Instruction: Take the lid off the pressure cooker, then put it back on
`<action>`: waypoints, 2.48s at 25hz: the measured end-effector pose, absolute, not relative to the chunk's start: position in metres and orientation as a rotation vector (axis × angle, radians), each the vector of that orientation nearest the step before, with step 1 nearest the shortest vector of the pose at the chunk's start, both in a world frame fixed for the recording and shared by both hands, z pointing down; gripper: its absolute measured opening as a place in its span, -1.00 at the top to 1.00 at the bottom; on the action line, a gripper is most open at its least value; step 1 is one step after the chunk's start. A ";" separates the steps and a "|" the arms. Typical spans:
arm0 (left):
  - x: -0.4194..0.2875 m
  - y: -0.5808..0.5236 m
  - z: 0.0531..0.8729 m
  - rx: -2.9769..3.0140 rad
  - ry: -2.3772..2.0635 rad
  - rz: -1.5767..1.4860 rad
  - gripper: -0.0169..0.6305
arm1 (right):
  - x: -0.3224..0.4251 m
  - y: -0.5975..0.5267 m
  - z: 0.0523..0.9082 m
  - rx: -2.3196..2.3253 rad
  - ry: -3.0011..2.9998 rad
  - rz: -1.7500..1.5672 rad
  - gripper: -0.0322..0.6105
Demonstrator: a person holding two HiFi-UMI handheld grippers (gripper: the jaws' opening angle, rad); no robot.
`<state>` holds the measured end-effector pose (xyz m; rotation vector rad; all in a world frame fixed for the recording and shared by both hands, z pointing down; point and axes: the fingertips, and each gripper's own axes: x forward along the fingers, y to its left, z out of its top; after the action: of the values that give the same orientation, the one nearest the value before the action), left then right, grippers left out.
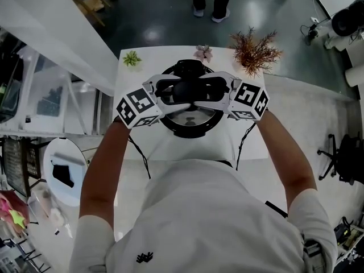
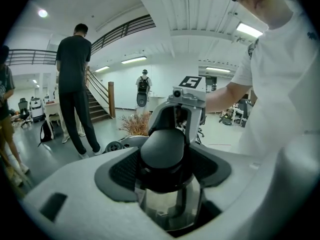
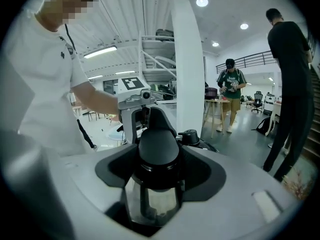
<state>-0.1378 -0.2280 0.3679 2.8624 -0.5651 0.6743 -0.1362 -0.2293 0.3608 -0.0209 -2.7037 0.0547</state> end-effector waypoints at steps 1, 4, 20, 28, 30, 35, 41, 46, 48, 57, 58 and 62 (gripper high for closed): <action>-0.137 -0.228 0.368 2.862 -0.552 0.680 -0.01 | -0.136 -0.229 0.361 -0.036 -2.698 0.054 0.02; -0.137 -0.227 0.368 2.864 -0.543 0.692 0.00 | -0.137 -0.226 0.360 -0.052 -2.694 0.053 0.03; -0.137 -0.228 0.362 2.885 -0.578 0.699 0.08 | -0.136 -0.225 0.355 -0.040 -2.694 0.049 0.04; -0.136 -0.224 0.348 2.911 -0.583 0.687 0.08 | -0.134 -0.221 0.341 -0.031 -2.699 0.020 0.04; -0.135 -0.222 0.343 2.924 -0.584 0.684 0.08 | -0.133 -0.218 0.336 -0.025 -2.698 0.001 0.04; -0.134 -0.213 0.328 2.955 -0.581 0.672 0.08 | -0.132 -0.209 0.320 -0.007 -2.702 -0.036 0.04; -0.131 -0.202 0.314 2.975 -0.564 0.673 0.08 | -0.130 -0.198 0.306 0.017 -2.704 -0.047 0.04; -0.121 -0.191 0.305 2.991 -0.536 0.673 0.08 | -0.120 -0.187 0.298 0.043 -2.704 -0.045 0.04; -0.118 -0.187 0.300 3.006 -0.518 0.675 0.08 | -0.116 -0.183 0.293 0.068 -2.706 -0.050 0.04; -0.076 -0.132 0.288 3.072 -0.413 0.677 0.08 | -0.075 -0.127 0.282 0.184 -2.704 -0.079 0.05; -0.066 -0.121 0.287 3.082 -0.399 0.680 0.08 | -0.065 -0.117 0.281 0.202 -2.704 -0.084 0.05; -0.062 -0.109 0.280 3.089 -0.348 0.667 0.08 | -0.061 -0.104 0.273 0.237 -2.689 -0.073 0.05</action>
<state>-0.0617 -0.1090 0.2802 3.0886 -0.3477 0.6670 -0.0614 -0.1042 0.2731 0.2369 -2.6886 -0.0731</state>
